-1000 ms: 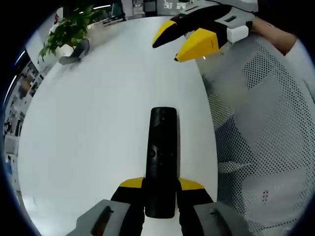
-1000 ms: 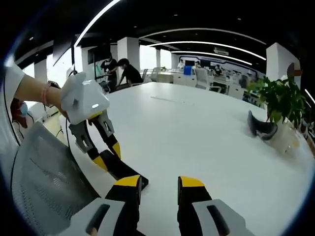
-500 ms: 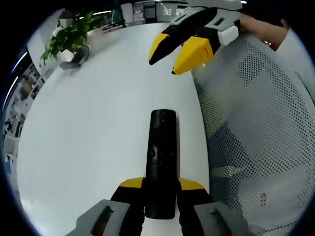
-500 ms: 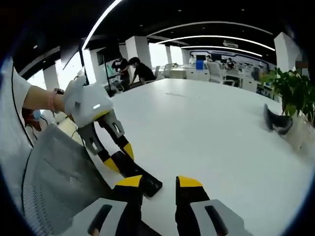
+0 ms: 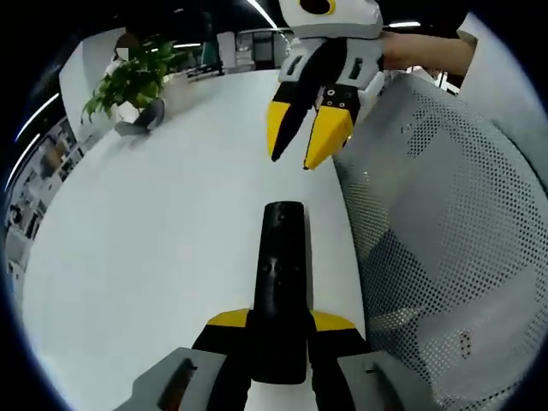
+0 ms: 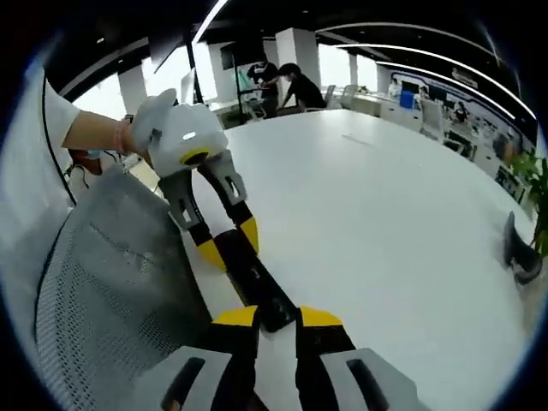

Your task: Press the specified remote control buttons in sequence, fully releasing each button before pressing the next.

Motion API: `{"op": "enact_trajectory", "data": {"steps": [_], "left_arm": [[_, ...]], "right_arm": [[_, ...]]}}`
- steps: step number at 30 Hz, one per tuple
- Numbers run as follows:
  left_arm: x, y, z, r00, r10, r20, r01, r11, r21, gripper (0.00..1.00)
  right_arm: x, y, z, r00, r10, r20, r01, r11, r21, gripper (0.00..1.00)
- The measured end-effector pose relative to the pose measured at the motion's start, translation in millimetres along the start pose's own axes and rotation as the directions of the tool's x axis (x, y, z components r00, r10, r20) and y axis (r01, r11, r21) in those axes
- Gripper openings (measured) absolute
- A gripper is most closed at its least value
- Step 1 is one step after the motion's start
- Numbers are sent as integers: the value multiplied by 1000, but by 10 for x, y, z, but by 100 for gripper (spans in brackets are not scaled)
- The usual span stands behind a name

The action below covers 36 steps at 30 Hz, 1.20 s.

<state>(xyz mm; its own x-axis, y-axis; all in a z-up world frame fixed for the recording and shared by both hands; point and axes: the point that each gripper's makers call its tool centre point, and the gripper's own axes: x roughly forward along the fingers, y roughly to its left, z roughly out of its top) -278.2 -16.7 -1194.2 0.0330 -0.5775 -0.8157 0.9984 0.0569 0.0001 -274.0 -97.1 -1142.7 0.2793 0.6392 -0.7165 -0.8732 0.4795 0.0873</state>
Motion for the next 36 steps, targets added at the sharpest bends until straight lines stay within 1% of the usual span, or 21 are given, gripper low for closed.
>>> {"op": "enact_trajectory", "data": {"steps": [1,8,11,13,17,19,22,26,28,30,31,33,36], "left_arm": [[0,0,1,1000,0,4,0,1000,-1,24],[-5,-8,10,1000,1,30,-1,1000,-13,24],[-5,-9,11,999,3,36,-2,1000,-17,24],[-5,-10,13,999,7,42,-6,1000,-21,24],[0,-30,16,999,14,34,-13,1000,-22,24],[-3,-35,12,999,15,34,-15,1000,-28,24],[0,-27,8,999,15,39,-14,1000,-27,24],[4,-19,8,999,14,41,-13,1000,-23,24],[1,-18,12,999,12,40,-11,1000,-21,24],[3,-17,13,999,10,38,-9,1000,-16,24],[3,-17,13,999,8,36,-8,1000,-15,24],[6,-22,12,999,-2,32,2,1000,-3,24],[9,-23,11,1000,-13,23,13,1000,10,24]], "right_arm": [[12,-13,-2,1000,4,-5,-5,1000,-17,11],[99,-64,-118,993,53,-106,-65,992,-107,4],[136,-39,-155,988,75,-137,-93,987,-131,0],[171,-7,-157,984,88,-155,-112,982,-154,0],[244,22,-198,972,98,-212,-146,964,-221,0],[282,31,-244,963,102,-251,-167,954,-250,0],[320,11,-287,951,88,-295,-180,937,-300,0],[322,-16,-232,954,84,-289,-177,933,-312,0],[335,0,-249,947,91,-307,-190,931,-311,0],[341,12,-241,946,86,-312,-194,922,-334,0],[322,12,-250,942,78,-325,-200,912,-360,0],[312,32,-263,940,79,-333,-210,901,-379,0],[298,39,-276,936,81,-342,-216,899,-380,0]]}}
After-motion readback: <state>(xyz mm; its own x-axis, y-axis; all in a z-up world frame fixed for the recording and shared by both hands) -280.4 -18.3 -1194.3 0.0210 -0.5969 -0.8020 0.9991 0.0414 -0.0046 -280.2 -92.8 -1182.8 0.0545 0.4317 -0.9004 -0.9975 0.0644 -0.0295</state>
